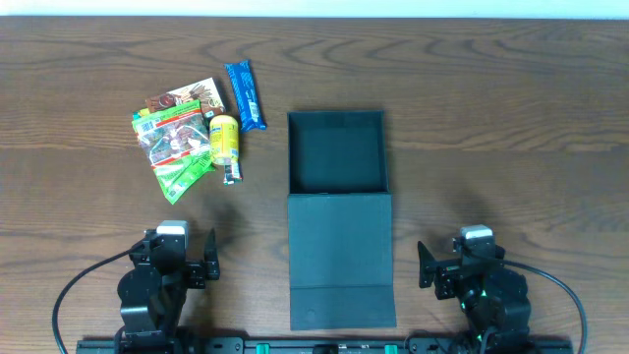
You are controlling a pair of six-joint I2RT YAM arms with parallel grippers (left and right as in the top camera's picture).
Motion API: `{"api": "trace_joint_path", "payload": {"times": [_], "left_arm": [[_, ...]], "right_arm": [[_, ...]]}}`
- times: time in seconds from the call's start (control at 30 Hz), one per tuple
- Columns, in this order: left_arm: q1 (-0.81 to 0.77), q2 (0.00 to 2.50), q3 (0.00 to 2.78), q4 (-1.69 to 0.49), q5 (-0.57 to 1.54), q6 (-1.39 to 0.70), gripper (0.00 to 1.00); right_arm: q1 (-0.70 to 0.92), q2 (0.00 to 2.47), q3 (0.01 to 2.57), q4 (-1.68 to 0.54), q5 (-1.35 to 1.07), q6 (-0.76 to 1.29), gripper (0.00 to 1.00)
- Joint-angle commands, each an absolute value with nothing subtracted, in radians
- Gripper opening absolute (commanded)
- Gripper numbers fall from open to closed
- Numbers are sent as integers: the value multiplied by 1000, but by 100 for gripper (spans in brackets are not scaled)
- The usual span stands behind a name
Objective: Pack container
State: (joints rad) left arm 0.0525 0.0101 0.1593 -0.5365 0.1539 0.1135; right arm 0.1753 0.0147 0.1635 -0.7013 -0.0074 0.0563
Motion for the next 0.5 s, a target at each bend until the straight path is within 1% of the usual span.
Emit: {"api": "trace_joint_path", "payload": {"times": [0.0,0.1,0.2,0.27,0.33,0.4,0.47], "left_arm": [[56,4,146,-535,165,131,95],[56,4,146,-535,165,131,95],[56,4,146,-535,165,131,96],[56,4,146,-535,165,131,95],[56,4,146,-535,165,131,95],[56,4,146,-535,165,131,95],[56,4,146,-535,165,131,95]], "right_arm": [[177,6,158,-690,-20,82,99],[177,6,158,-630,-101,268,99],[177,6,158,-574,-278,667,99],[177,6,157,-591,-382,835,99],[177,6,157,-589,-376,854,99],[177,6,157,-585,-389,927,99],[177,6,157,-553,-429,906,99]]}}
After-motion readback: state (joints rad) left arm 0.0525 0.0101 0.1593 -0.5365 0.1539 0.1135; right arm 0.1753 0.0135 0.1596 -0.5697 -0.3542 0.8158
